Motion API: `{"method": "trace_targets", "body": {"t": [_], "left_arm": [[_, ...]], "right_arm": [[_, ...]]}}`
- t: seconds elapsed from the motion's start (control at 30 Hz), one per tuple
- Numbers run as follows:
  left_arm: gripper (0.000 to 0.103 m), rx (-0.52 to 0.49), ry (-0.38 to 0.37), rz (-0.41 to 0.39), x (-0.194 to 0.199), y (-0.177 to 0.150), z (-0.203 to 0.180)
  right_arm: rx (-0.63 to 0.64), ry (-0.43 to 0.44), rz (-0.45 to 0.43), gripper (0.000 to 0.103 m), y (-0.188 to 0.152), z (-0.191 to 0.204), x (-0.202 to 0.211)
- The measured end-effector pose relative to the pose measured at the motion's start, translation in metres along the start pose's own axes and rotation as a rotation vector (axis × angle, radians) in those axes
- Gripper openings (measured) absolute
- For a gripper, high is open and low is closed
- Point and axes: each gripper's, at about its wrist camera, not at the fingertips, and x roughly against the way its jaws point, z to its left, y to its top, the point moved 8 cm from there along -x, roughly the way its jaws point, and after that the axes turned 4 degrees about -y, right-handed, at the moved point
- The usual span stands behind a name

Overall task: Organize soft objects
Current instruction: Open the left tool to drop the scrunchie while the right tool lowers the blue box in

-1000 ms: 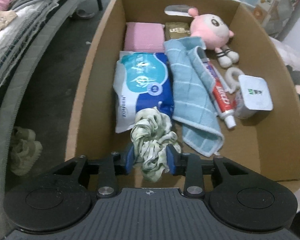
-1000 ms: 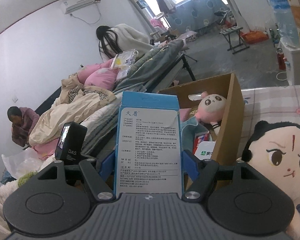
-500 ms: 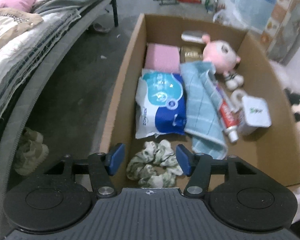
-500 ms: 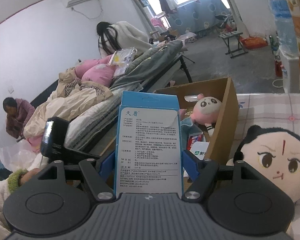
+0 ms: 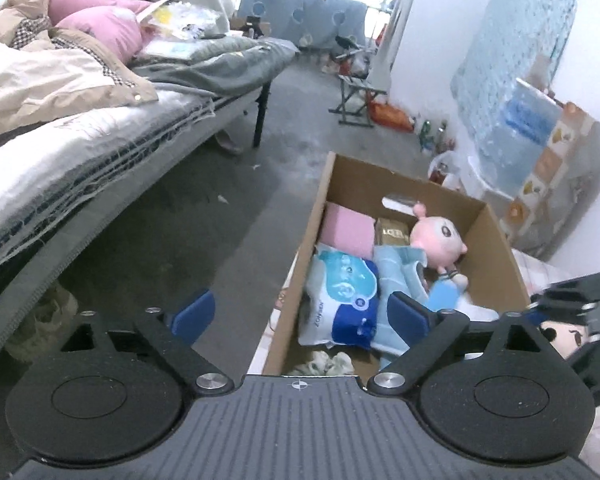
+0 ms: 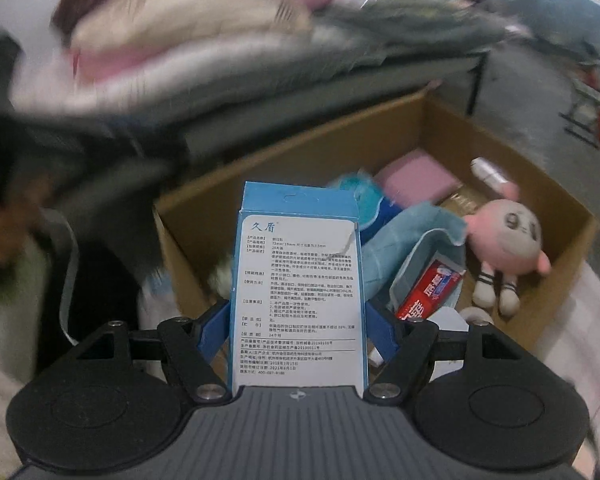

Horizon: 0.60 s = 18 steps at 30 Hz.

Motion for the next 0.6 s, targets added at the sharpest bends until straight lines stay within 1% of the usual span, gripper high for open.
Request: {"method": "trace_targets", "body": {"t": [0.1,0.13,0.2,0.27,0.33,0.4,0.43,0.53,0.6], "left_arm": [[0.094,0.026,-0.018,0.005,-0.005,0.0,0.005],[0.094,0.034,-0.023,0.006,-0.005,0.0,0.007],[0.094,0.05,-0.036,0.013,-0.009,-0.002,0.01],[0.094,0.059,-0.047,0.018,-0.006,-0.006,0.012],[0.094,0.061,-0.057,0.019,-0.005,-0.007,0.014],[0.094,0.068,-0.066,0.017,-0.004,-0.008,0.015],[0.094,0.073,-0.069,0.015,-0.003,-0.008,0.016],[0.094,0.084,-0.072,0.011,-0.001,-0.009,0.019],[0.094,0.089,-0.072,0.009,0.0,-0.009,0.022]], "right_arm": [[0.122,-0.016,0.124,0.084,0.003,0.006,-0.035],[0.161,-0.009,0.177,0.087,0.002,0.008,-0.048],[0.217,-0.011,0.258,0.087,-0.004,0.012,-0.069],[0.232,-0.011,0.324,0.087,-0.011,0.011,-0.086],[0.201,0.001,0.381,0.087,-0.016,0.008,-0.097],[0.159,0.007,0.409,0.084,-0.016,0.003,-0.103],[0.137,0.002,0.408,0.08,-0.015,0.0,-0.105],[0.068,-0.013,0.374,0.072,-0.006,-0.005,-0.109],[0.023,0.004,0.357,0.069,-0.001,-0.006,-0.113]]}}
